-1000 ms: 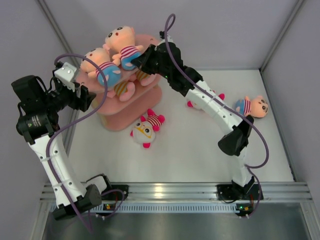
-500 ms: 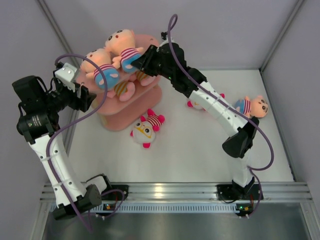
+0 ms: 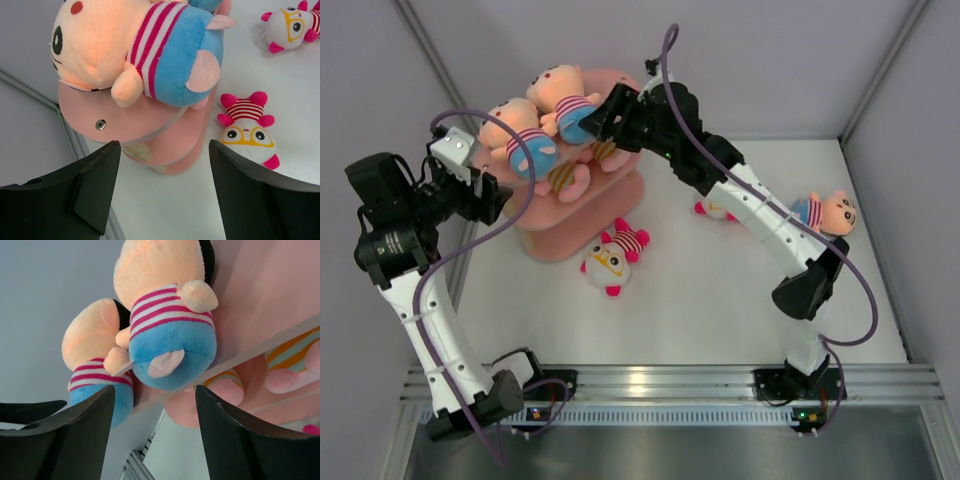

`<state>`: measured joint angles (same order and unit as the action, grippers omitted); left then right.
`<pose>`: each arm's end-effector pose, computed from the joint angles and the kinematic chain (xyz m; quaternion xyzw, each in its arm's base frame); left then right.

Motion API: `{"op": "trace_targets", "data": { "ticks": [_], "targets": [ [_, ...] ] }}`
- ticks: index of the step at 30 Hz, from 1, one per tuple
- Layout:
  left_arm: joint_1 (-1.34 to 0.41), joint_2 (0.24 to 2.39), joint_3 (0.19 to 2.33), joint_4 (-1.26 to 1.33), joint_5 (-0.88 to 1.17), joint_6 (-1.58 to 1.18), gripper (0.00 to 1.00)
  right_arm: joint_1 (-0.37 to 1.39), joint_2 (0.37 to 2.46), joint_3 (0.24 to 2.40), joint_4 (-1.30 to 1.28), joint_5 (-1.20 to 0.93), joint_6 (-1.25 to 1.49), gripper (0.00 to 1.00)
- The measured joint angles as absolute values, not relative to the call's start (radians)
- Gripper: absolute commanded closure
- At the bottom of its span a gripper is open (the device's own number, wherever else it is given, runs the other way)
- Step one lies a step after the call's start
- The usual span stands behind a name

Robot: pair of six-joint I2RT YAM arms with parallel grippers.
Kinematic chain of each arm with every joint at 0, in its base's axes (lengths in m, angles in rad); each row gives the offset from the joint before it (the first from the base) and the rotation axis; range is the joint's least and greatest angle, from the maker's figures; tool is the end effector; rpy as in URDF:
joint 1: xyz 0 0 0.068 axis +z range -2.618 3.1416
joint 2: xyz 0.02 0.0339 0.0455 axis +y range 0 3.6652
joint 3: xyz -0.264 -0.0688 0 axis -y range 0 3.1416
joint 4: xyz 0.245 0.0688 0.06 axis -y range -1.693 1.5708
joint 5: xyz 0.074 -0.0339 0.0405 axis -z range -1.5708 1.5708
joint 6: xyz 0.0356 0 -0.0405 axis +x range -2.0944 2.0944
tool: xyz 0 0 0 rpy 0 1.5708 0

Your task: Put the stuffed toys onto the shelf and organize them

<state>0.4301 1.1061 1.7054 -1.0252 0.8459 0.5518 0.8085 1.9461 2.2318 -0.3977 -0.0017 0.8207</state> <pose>0.1557 0.0421 0.4969 0.2685 0.7516 -0.0714 0.5983 0.3065 0.3211 0.4735 0.0040 0.7456 0.4852 0.4568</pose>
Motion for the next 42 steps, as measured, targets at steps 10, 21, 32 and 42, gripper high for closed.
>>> {"op": "trace_targets", "data": {
  "ticks": [10, 21, 32, 42],
  "targets": [
    [0.430, 1.088, 1.686, -1.025, 0.689, 0.540, 0.21, 0.653, 1.475, 1.985, -0.572, 0.027, 0.573, 0.12],
    [0.430, 1.063, 1.655, -1.026, 0.607, 0.524, 0.21, -0.260, 1.157, 1.085, -0.383, -0.061, 0.678, 0.18],
    [0.430, 1.071, 1.658, -1.027, 0.552, 0.517, 0.21, -0.279, 1.471, 0.899, -0.207, -0.036, 0.847, 0.20],
    [0.430, 1.111, 1.745, -1.039, 0.533, 0.494, 0.21, -0.271, 1.698, 0.983, -0.136, 0.002, 0.945, 0.36]
  ]
}}
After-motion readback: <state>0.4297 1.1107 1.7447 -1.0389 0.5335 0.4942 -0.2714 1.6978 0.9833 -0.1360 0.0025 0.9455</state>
